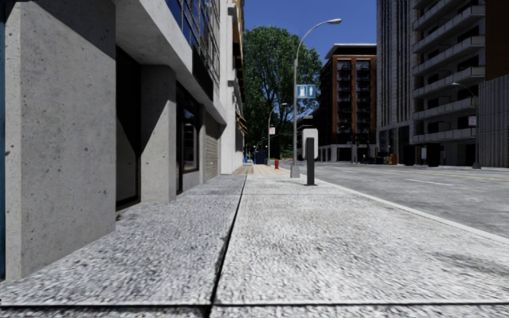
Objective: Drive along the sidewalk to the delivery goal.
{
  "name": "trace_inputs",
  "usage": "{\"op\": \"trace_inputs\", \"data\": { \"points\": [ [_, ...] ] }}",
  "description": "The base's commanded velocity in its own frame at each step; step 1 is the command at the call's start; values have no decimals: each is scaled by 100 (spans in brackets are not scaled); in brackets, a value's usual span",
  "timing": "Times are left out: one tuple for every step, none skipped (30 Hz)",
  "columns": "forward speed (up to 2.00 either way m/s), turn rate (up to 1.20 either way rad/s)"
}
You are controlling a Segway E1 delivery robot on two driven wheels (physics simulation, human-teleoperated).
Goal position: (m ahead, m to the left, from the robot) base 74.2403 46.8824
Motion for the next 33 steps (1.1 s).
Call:
{"op": "trace_inputs", "data": {
  "points": [
    [200, 0],
    [200, 0],
    [200, 0],
    [200, 0],
    [200, 0],
    [200, 0],
    [200, 0],
    [200, 0],
    [200, 0],
    [200, 0],
    [200, 0],
    [200, 0],
    [200, 0],
    [200, 0],
    [200, 0],
    [200, 0],
    [200, 0],
    [200, 0],
    [200, 0],
    [200, 0],
    [200, 0],
    [200, 0],
    [200, 0],
    [200, 0],
    [200, 0],
    [200, 0],
    [200, 0],
    [200, 0],
    [200, 0],
    [200, 0],
    [200, 0],
    [200, 0],
    [200, 0]
  ]
}}
